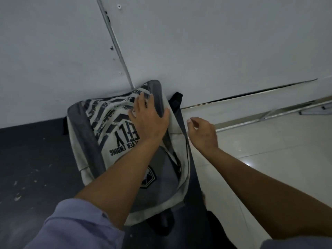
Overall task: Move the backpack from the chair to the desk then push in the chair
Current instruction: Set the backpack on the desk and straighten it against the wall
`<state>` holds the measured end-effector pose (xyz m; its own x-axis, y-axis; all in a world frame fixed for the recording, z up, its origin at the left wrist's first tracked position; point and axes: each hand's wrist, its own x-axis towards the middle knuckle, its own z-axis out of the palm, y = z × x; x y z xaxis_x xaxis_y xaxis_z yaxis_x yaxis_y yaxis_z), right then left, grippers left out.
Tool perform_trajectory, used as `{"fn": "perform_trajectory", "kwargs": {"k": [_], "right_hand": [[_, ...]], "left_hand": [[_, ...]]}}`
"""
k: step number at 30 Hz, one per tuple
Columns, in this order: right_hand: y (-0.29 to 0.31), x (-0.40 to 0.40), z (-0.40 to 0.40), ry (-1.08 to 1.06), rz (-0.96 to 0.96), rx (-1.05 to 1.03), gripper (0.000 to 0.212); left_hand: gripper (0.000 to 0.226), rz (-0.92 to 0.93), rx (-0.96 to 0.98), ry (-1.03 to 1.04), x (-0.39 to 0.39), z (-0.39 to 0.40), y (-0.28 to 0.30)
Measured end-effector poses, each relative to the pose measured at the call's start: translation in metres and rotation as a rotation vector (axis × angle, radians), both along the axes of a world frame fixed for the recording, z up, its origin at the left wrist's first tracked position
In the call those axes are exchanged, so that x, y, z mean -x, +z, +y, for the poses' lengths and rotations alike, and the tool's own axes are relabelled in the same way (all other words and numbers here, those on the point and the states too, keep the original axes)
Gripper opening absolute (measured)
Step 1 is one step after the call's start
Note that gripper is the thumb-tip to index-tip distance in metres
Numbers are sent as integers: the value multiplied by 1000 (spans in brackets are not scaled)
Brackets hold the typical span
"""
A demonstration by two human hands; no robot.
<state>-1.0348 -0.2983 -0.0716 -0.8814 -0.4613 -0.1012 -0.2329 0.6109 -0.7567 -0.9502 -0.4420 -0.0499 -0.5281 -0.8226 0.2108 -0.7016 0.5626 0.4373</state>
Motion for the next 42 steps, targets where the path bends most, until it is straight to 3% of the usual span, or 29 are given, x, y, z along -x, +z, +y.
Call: {"fn": "perform_trajectory", "kwargs": {"k": [7,12,18,21,24,26,32,35,39,42], "right_hand": [[-36,70,-65,111,-181,-78,53],[-44,95,-106,42,-491,-38,66],[-56,100,-114,14,-516,-60,40],[-54,101,-116,6,-563,-52,41],[-54,103,-123,3,-543,-45,21],[-51,103,-132,22,-503,-54,19],[-37,99,-158,189,-476,-147,30],[-39,91,-164,177,-675,-113,29],[-41,87,-155,66,-951,103,49],[-38,85,-151,125,-942,114,73]], "left_hand": [[94,-44,-30,230,47,-8,-15],[94,-115,-121,304,62,-14,-19],[62,-61,-90,348,53,-20,-16],[52,89,-61,318,44,-21,-13],[46,227,-51,280,35,-17,-5],[44,281,-48,236,28,-15,1],[45,399,-107,148,9,-11,20],[46,405,-147,76,10,-7,20],[60,302,-230,36,16,-10,8],[64,148,-300,25,22,-12,1]]}}
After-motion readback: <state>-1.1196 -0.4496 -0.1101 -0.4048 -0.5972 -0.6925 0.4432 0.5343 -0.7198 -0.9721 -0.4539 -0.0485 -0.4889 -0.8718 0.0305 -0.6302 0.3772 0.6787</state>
